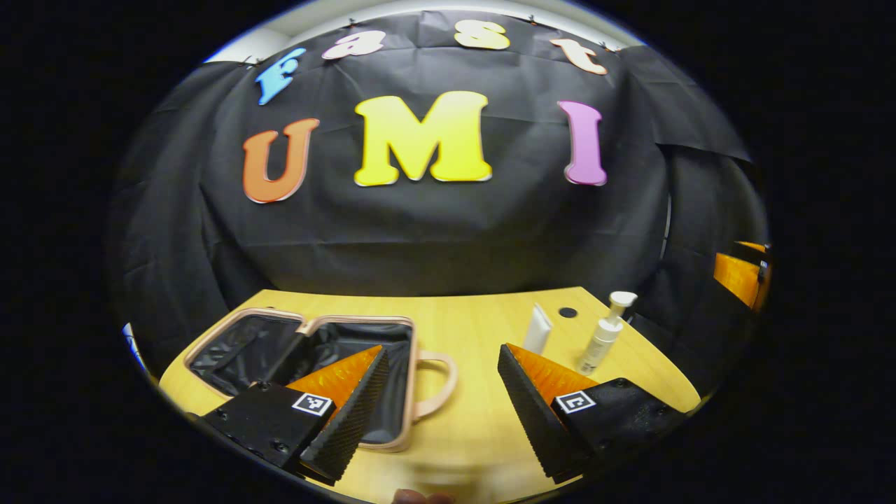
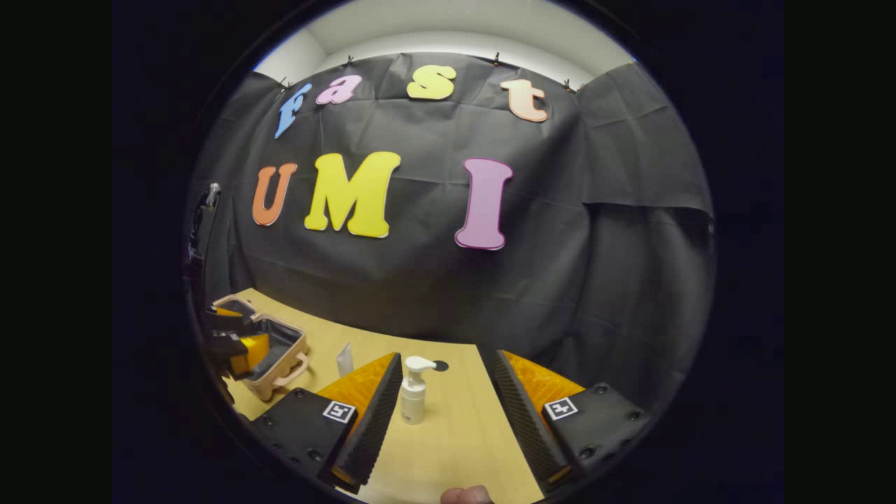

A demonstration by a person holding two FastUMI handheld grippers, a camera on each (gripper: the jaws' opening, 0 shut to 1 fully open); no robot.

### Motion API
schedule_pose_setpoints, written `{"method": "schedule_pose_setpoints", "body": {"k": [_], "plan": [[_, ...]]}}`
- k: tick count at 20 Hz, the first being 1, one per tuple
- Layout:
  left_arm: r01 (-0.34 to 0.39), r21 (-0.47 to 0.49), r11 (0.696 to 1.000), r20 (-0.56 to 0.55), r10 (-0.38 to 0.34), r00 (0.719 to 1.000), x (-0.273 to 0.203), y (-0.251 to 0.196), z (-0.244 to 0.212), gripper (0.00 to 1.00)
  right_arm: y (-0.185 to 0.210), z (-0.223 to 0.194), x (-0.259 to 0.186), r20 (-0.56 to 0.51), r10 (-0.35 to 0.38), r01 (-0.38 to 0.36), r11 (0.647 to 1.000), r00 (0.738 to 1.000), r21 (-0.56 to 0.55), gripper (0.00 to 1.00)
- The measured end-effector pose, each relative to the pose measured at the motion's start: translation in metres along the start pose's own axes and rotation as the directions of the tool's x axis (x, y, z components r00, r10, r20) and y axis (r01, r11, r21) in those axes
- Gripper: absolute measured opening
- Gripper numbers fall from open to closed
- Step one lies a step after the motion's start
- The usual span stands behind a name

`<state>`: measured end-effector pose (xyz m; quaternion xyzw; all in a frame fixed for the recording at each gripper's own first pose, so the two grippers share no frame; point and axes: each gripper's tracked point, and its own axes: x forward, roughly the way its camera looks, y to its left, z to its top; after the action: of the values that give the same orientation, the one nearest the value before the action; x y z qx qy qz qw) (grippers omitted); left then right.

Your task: First open the suitcase, pack the skin care products into it, and then close the suitcase.

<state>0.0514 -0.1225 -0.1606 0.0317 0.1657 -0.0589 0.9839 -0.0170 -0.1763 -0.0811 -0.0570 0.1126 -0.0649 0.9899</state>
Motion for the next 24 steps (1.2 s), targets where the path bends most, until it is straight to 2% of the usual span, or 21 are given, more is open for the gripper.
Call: {"method": "schedule_pose_setpoints", "body": {"k": [3, 7, 11, 16, 19, 20, 21, 24], "plan": [[0.092, 0.035, 0.995, -0.045, -0.091, 0.995, 0.027, -0.048, -0.022, 0.99, -0.023, 0.005, -0.007, 0.017, -0.032, 0.033, 0.998, 0.999, -0.048, 0.79], [0.154, 0.017, 0.988, -0.13, -0.15, 0.98, 0.07, -0.071, -0.069, 1.0, -0.043, 0.006, -0.017, 0.019, -0.047, 0.048, 0.994, 0.999, -0.102, 0.77], [0.127, 0.004, 0.992, -0.179, -0.124, 0.976, 0.12, -0.072, -0.097, 1.0, -0.059, 0.002, -0.026, -0.009, -0.071, 0.07, 0.991, 0.997, -0.114, 0.79], [0.15, 0.055, 0.987, -0.194, -0.137, 0.971, 0.158, -0.074, -0.108, 0.99, -0.074, -0.017, -0.024, -0.086, -0.104, 0.098, 0.993, 0.991, -0.069, 0.79], [0.159, 0.042, 0.986, -0.227, -0.146, 0.963, 0.169, -0.077, -0.12, 1.0, -0.073, -0.018, -0.021, -0.098, -0.107, 0.103, 0.993, 0.989, -0.052, 0.79], [0.155, 0.047, 0.987, -0.24, -0.14, 0.961, 0.172, -0.076, -0.123, 0.95, -0.073, -0.019, -0.021, -0.096, -0.107, 0.102, 0.993, 0.99, -0.056, 0.79], [0.159, 0.042, 0.986, -0.251, -0.144, 0.957, 0.176, -0.076, -0.127, 0.86, -0.072, -0.019, -0.022, -0.096, -0.105, 0.099, 0.993, 0.99, -0.062, 0.8], [0.181, 0.02, 0.983, -0.273, -0.169, 0.947, 0.179, -0.082, -0.13, 0.72, -0.072, -0.025, -0.024, -0.11, -0.1, 0.093, 0.994, 0.989, -0.059, 0.79]]}}
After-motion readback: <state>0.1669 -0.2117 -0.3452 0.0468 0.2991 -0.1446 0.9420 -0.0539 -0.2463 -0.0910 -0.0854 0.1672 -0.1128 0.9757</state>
